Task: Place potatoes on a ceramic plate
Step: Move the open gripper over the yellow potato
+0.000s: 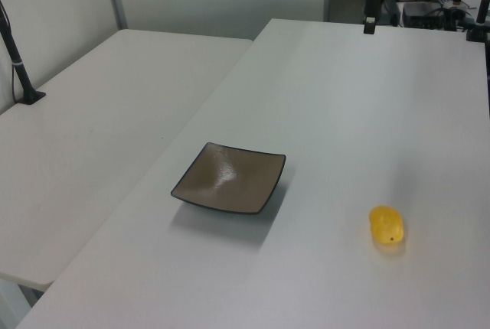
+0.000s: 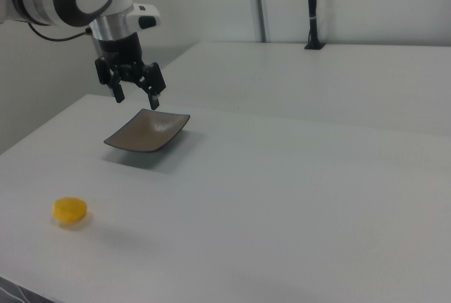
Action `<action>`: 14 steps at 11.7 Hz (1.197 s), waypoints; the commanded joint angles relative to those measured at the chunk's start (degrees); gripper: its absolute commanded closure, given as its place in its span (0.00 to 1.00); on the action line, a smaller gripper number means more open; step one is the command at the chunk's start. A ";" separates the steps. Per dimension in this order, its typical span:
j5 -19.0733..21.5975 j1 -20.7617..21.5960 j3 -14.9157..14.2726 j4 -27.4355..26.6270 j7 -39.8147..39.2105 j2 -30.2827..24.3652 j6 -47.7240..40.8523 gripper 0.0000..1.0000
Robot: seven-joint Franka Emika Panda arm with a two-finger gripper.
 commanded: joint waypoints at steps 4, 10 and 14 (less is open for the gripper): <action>-0.01 1.30 -1.16 -0.36 -1.14 -1.67 -1.10 0.00; 0.25 1.04 -1.16 -0.45 -11.37 -1.76 -3.63 0.00; -0.18 1.03 -0.37 -1.93 -30.80 -1.67 -6.98 0.00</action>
